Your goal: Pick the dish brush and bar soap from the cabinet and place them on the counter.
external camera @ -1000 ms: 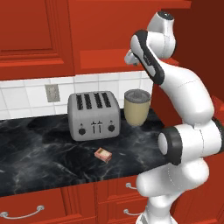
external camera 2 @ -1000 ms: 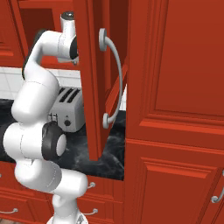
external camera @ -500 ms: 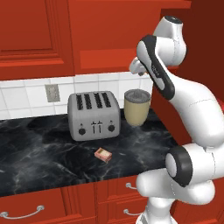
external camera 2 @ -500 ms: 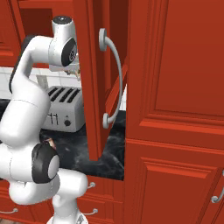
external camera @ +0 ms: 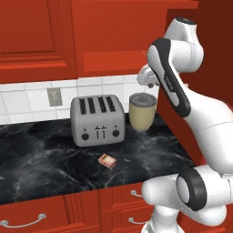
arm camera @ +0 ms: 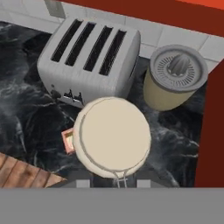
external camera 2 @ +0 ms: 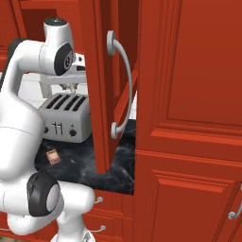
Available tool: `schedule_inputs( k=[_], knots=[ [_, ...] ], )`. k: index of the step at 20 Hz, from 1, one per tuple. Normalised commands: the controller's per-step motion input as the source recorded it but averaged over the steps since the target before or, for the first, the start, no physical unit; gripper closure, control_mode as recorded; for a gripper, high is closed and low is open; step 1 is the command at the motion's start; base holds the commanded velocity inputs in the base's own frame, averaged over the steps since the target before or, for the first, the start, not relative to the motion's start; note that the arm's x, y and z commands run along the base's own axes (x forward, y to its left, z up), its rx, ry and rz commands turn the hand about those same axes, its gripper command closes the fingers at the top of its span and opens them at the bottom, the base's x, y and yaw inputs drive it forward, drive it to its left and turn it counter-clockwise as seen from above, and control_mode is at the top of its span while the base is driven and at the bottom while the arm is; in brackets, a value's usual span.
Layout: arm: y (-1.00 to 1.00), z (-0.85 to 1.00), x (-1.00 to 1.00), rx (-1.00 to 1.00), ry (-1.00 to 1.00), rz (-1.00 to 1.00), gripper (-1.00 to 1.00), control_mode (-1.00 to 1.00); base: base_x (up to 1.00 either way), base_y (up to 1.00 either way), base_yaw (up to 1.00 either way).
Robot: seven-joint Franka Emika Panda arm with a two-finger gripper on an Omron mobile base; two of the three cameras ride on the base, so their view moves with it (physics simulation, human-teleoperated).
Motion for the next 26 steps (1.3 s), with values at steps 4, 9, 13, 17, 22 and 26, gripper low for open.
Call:
schedule_inputs(
  k=[4, 9, 13, 17, 22, 26],
  knots=[
    [0.17, -0.08, -0.63, 0.0, 0.02, 0.0, 1.0, -1.0, 0.0, 0.0, 0.0],
    [0.18, -0.12, -0.61, 0.0, 0.0, 0.0, 1.0, -1.0, 0.0, 0.0, 0.0],
    [0.23, -0.13, -0.51, 0.0, -0.01, 0.0, 1.0, -1.0, 0.0, 0.0, 0.0],
    [0.3, -0.16, -0.45, 0.0, -0.03, 0.0, 1.0, -1.0, 0.0, 0.0, 0.0],
    [0.34, -0.19, -0.46, 0.0, -0.03, 0.0, 1.0, -1.0, 0.0, 0.0, 0.0],
    [0.38, -0.31, -0.41, 0.0, -0.02, 0.0, 1.0, -1.0, 0.0, 0.0, 0.0]
  ],
)
